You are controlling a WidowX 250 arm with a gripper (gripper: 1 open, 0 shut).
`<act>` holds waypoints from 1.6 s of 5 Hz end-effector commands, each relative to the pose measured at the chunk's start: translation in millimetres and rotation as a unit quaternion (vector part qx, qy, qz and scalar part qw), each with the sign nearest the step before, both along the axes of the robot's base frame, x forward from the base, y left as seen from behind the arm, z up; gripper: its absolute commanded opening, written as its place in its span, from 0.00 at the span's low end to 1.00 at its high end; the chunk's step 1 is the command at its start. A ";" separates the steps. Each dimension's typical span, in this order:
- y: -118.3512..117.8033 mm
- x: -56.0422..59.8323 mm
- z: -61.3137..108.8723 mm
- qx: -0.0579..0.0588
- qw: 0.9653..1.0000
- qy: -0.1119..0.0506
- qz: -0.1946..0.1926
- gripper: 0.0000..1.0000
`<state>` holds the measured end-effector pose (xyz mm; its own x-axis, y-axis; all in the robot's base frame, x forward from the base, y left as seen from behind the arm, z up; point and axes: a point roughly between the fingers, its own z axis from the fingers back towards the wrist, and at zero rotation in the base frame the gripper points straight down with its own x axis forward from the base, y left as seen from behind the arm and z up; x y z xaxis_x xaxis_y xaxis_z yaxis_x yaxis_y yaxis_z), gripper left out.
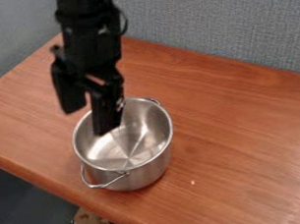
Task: Move the red object from the metal pot to the table
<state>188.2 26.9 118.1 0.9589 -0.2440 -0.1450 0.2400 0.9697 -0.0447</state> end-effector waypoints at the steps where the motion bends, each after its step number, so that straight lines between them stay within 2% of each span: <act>1: -9.4 0.7 -11.2 0.004 1.000 0.012 -0.018 1.00; 2: -31.5 7.2 -25.2 0.012 0.998 0.031 -0.053 1.00; 3: -38.5 8.5 -39.4 0.039 0.997 0.044 -0.058 0.00; 4: -29.1 11.0 -55.4 0.060 0.995 0.054 -0.063 1.00; 5: -35.2 10.4 -67.2 0.055 0.993 0.079 -0.066 0.00; 6: -40.8 10.5 -80.8 0.049 0.991 0.107 -0.068 0.00; 7: -42.0 14.9 -77.0 0.039 0.991 0.112 -0.065 0.00; 8: -33.3 10.9 -68.9 0.037 0.993 0.094 -0.055 0.00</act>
